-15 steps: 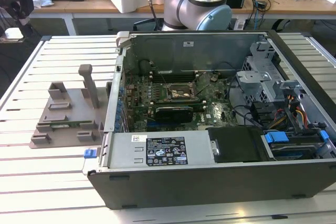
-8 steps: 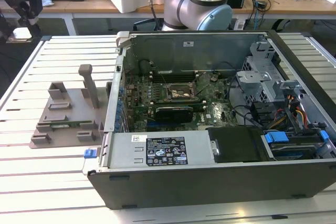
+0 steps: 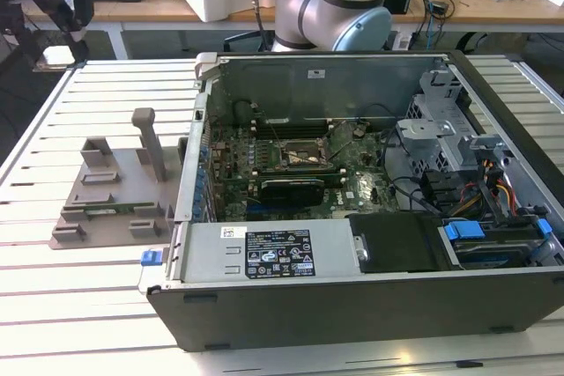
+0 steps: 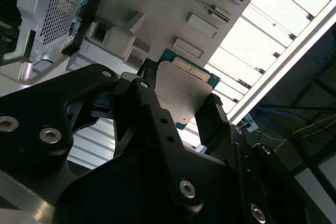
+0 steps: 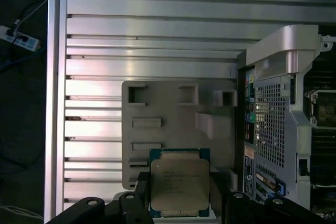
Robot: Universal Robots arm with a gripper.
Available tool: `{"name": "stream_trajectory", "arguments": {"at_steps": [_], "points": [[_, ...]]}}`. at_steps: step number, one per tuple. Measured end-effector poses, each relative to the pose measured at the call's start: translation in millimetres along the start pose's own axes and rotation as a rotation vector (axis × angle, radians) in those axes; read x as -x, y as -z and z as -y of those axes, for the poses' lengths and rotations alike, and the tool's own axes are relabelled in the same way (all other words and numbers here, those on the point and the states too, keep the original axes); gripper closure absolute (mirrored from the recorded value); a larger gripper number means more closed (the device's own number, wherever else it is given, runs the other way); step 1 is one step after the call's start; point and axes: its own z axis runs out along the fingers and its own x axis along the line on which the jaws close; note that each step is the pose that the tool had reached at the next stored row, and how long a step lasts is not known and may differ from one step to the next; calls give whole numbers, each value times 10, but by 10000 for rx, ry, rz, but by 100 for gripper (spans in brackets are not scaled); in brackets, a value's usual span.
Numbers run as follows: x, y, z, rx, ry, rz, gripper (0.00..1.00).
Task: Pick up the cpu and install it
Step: 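Pick up the cpu and move it towards the insertion slot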
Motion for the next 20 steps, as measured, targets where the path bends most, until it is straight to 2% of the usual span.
{"name": "stream_trajectory", "arguments": {"at_steps": [3,19,20], "points": [[95,-3,2,0,0,0,46],[403,-12,8,0,1,0,46],[475,-14,8,0,0,0,46]]}}
